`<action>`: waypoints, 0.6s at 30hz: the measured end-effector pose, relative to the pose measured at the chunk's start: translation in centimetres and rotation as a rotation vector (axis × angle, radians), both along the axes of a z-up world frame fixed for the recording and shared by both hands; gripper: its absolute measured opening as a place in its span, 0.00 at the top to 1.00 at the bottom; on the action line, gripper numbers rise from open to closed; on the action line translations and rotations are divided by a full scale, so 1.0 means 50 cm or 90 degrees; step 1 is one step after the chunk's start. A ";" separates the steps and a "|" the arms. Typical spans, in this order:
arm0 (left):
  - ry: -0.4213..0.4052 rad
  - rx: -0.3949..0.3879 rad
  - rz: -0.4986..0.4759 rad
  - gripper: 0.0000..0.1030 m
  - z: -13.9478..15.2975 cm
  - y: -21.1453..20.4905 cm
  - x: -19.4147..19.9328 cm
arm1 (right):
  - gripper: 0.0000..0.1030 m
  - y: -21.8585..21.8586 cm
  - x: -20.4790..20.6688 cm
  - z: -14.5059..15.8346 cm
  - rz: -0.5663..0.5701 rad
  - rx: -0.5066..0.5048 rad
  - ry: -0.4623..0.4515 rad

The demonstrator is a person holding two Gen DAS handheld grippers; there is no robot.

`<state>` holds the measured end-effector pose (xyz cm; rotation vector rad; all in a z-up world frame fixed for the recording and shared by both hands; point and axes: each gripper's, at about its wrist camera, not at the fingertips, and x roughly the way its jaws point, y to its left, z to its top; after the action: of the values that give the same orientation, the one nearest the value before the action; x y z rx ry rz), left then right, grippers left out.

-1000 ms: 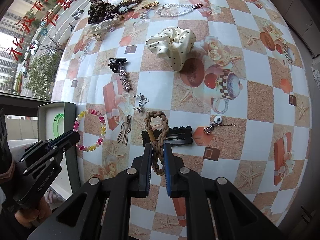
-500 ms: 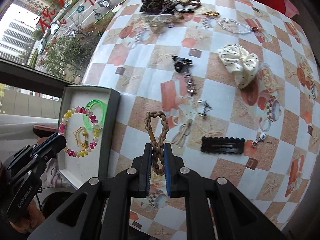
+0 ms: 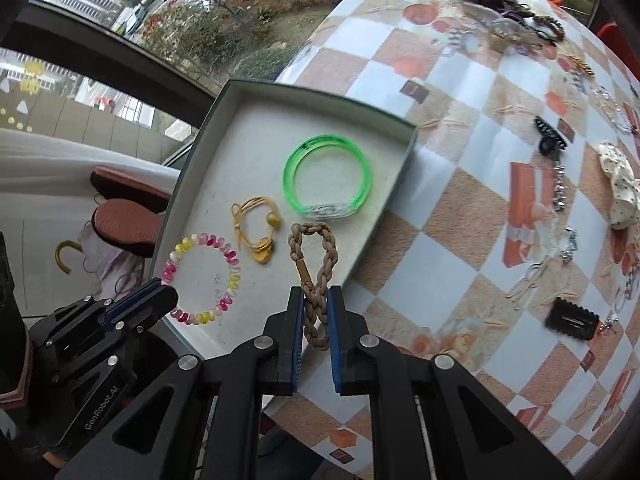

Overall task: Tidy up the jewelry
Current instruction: 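Lower both bracelets into the white box and open both grippers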

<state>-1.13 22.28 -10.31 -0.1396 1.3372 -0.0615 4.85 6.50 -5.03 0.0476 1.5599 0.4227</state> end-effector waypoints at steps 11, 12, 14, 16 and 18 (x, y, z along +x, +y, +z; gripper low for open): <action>0.056 0.043 0.022 0.89 -0.094 0.035 -0.036 | 0.88 0.079 -0.043 -0.103 0.056 -0.035 0.074; 0.058 0.045 0.022 0.89 -0.098 0.035 -0.037 | 0.88 0.080 -0.044 -0.109 0.056 -0.038 0.077; 0.060 0.056 0.020 0.89 -0.104 0.036 -0.039 | 0.88 0.083 -0.044 -0.119 0.055 -0.043 0.084; 0.063 0.064 0.016 0.89 -0.110 0.037 -0.039 | 0.88 0.088 -0.042 -0.132 0.056 -0.050 0.087; 0.068 0.068 0.014 0.89 -0.116 0.037 -0.039 | 0.88 0.092 -0.041 -0.141 0.056 -0.057 0.091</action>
<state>-3.07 24.12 -16.11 -0.0671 1.4424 0.0363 2.79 11.08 -12.08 -0.0617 1.7246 0.4260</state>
